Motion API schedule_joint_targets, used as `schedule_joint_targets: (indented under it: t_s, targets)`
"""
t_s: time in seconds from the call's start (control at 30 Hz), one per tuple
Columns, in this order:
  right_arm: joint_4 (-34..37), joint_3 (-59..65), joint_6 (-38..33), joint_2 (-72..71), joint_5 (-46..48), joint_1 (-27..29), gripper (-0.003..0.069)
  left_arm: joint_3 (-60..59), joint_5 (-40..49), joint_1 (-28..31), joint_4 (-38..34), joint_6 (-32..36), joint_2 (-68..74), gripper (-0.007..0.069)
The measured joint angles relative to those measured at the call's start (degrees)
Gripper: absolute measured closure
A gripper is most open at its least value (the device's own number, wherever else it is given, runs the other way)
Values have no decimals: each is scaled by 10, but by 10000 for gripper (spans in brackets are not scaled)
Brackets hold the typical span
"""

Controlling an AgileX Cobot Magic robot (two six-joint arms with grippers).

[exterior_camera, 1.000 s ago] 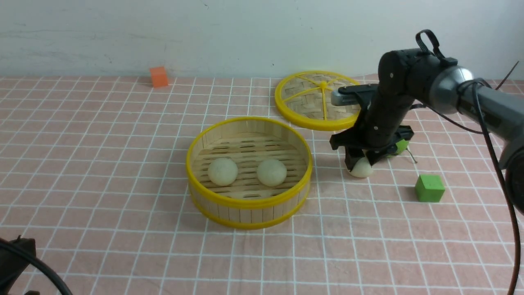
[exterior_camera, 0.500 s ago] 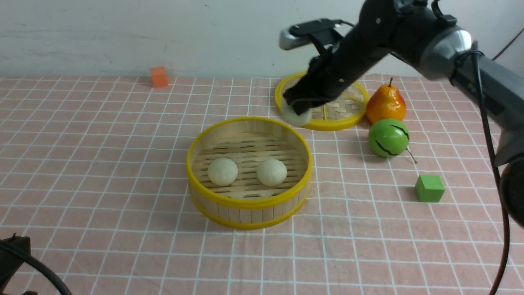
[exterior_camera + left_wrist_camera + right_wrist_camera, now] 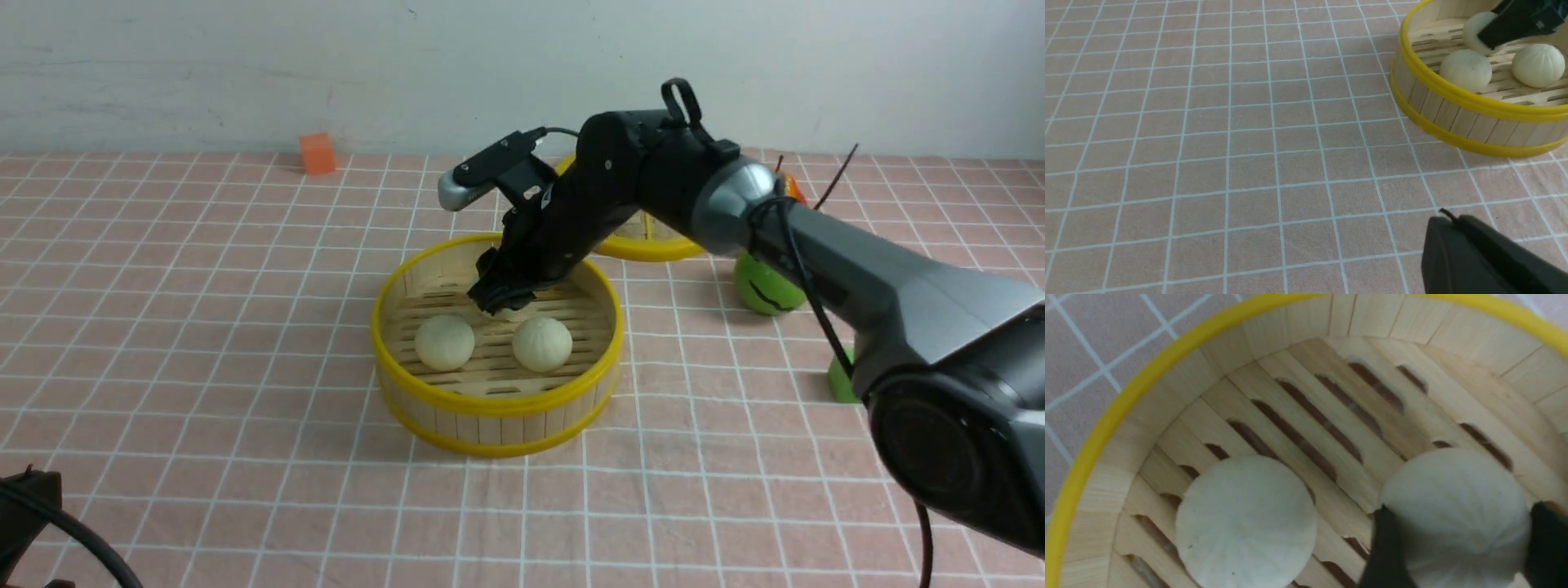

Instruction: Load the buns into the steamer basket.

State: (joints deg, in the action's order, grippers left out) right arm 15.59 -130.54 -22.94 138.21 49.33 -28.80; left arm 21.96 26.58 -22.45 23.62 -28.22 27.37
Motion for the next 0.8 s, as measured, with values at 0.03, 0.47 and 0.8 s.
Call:
schedule_joint_targets:
  t_s: [0.03,0.47,0.8]
  targets:
    - [-1,0,0,-10,2,0,172,0,-2,0,0,0,0,629]
    - [-71,6,80,-279,103,0,209,0,-10,0,-28,0,-28,622]
    - [-263,288,164,-564,147,-1,643,0,-8,0,-33,-1,-47,610]
